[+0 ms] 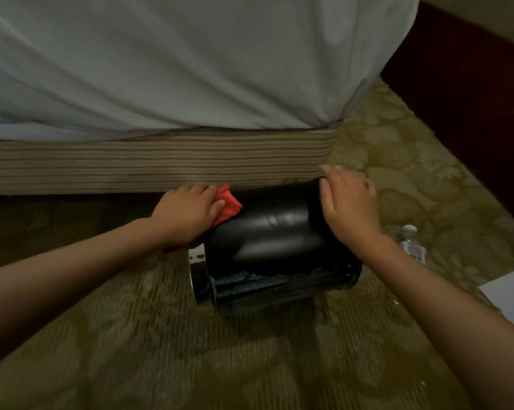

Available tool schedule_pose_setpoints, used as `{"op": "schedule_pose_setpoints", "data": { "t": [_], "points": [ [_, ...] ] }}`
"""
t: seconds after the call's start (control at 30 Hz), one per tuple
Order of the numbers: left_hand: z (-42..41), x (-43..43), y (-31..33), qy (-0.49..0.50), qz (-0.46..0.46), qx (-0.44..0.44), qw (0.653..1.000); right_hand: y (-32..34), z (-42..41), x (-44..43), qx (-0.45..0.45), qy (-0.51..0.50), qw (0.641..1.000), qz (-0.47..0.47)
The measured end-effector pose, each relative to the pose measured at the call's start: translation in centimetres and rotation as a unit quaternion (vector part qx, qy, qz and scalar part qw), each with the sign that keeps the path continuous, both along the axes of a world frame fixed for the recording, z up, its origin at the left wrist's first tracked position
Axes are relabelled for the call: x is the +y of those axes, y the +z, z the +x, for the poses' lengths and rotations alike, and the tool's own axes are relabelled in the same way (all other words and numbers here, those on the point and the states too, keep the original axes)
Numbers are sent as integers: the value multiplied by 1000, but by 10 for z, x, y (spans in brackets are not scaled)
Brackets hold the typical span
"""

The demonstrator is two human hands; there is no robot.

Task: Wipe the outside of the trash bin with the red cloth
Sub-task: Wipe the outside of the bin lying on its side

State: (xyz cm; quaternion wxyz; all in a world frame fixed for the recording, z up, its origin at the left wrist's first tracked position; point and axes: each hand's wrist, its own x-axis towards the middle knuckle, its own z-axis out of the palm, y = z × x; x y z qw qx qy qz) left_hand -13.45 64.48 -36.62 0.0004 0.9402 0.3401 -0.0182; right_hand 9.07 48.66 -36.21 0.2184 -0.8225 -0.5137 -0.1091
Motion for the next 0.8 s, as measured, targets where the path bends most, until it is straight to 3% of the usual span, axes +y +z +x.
{"op": "schedule_pose_setpoints", "data": {
  "t": [0.1,0.23,0.37,0.5,0.7,0.8],
  "points": [
    [2,-4,-1,-16,34,-11,999,-15,24,-14,-24,-93,992,-83],
    [19,-14,5,-65,69,-25,995,-24,23,-18,-55,-67,994,-63],
    [83,-49,3,-159,77,-41,983,-26,18,-27,-93,-68,992,-48],
    [132,-65,1,-191,79,-43,977,-25,19,-25,-98,-82,989,-70],
    [49,-7,9,-171,24,6,985,-21,23,-15,-103,-91,983,-122],
    [1,1,5,-133,40,25,990,-21,22,-16,-100,-85,984,-120]
  ]
}}
